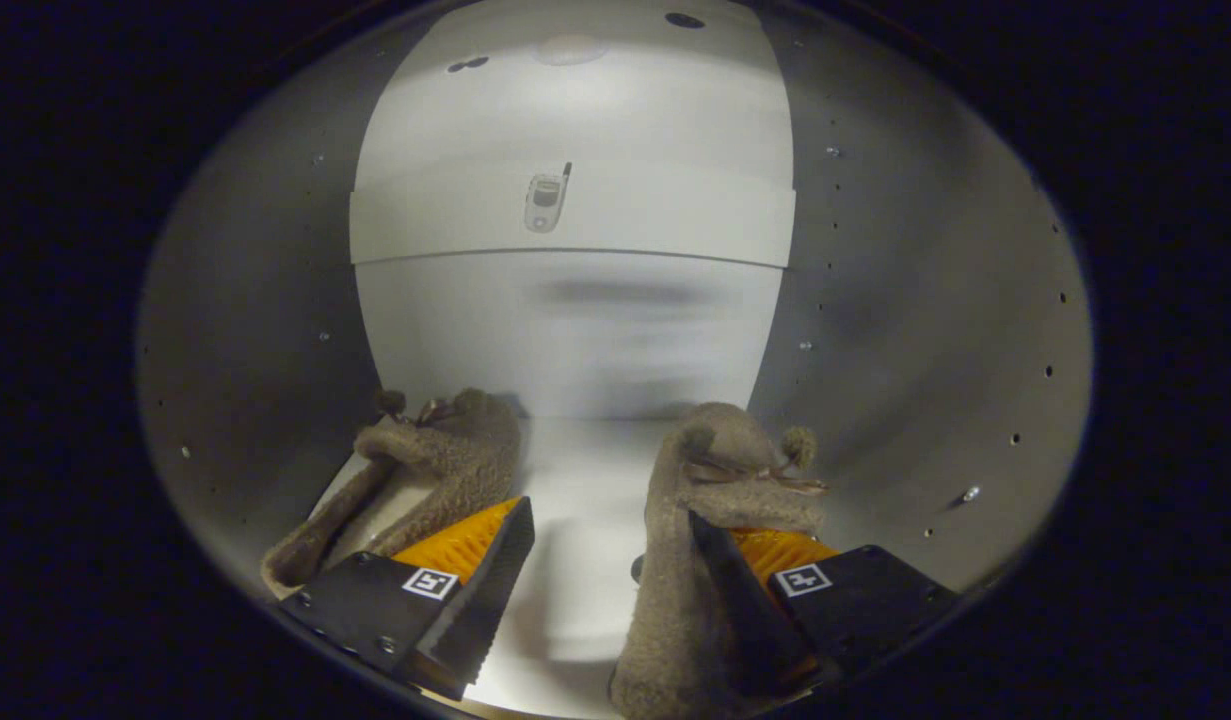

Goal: Open the shoe cabinet door, grab the shoes and put them into the shoe cabinet, then close the shoe cabinet door.

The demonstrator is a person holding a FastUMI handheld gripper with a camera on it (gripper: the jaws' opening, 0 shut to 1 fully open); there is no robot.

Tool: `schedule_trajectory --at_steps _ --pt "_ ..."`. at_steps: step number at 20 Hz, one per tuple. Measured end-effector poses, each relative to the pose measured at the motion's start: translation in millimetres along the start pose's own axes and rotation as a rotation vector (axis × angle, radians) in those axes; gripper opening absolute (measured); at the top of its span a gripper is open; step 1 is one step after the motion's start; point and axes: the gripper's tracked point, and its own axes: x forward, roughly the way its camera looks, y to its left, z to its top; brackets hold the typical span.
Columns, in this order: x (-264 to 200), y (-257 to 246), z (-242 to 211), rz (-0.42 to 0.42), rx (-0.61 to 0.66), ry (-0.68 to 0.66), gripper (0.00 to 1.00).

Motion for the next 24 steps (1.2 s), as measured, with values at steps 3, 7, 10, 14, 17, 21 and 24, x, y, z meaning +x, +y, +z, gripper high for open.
schedule_trajectory --at_steps 3,7,10,14,17,21,24 --pt "-0.3 1.1 0.2 -0.002 -0.008 -0.009 0.97" --pt "-1.5 -4.6 8.0 -0.016 -0.001 -0.036 0.97" --pt "-1.4 -7.2 11.4 -0.014 0.012 -0.045 0.97" --pt "-3.8 -8.0 13.2 -0.014 0.022 -0.057 0.97" --pt "-5.6 -7.1 14.2 -0.007 0.041 -0.069 0.97" --pt "-14.6 -7.9 14.5 -0.012 0.021 -0.086 0.97" --pt "-25.7 -8.2 21.5 -0.003 0.043 -0.114 0.97"
